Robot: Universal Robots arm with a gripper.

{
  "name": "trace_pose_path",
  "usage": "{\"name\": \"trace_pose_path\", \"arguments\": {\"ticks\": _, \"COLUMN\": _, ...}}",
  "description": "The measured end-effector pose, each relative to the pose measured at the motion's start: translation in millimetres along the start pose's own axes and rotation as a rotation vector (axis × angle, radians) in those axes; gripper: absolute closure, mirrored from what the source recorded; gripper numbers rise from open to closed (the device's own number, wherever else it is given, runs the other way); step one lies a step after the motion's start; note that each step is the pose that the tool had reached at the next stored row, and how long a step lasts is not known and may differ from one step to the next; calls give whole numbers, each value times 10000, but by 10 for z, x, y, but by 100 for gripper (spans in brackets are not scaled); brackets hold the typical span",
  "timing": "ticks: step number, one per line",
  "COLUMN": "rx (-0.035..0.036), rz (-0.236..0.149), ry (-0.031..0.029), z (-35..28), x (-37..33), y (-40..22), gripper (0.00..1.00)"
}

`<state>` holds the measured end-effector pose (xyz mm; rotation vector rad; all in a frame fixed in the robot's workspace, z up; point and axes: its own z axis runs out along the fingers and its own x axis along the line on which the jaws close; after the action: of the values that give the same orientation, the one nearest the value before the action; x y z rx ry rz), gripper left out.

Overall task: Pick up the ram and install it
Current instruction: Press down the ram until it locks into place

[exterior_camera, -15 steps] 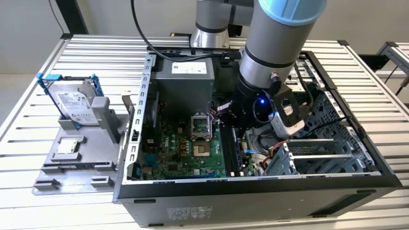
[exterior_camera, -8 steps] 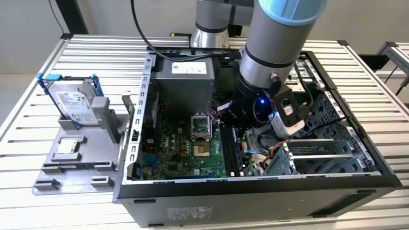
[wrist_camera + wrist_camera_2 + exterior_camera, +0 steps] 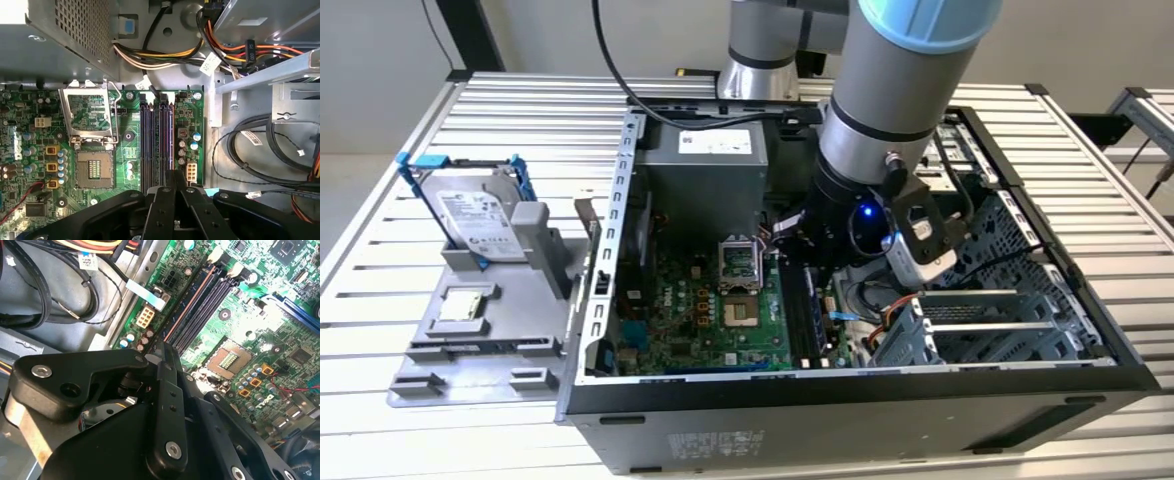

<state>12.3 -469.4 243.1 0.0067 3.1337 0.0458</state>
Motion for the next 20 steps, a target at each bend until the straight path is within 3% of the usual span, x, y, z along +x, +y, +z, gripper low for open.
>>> {"name": "trace_pose_path", "arguments": {"ticks": 7, "rx": 22, "rz": -586, "ry": 8, "z": -3, "x": 1, "y": 0, "gripper": 100}}
{"name": "trace_pose_path", "arguments": {"ticks": 11, "rx": 58, "rz": -691, "ry": -10, "z": -5, "x": 4, "y": 0, "gripper": 100}}
{"name": "trace_pose_path", "arguments": {"ticks": 20, "rx": 64, "rz": -900, "ry": -35, "z": -10, "x": 4, "y": 1, "gripper": 100}}
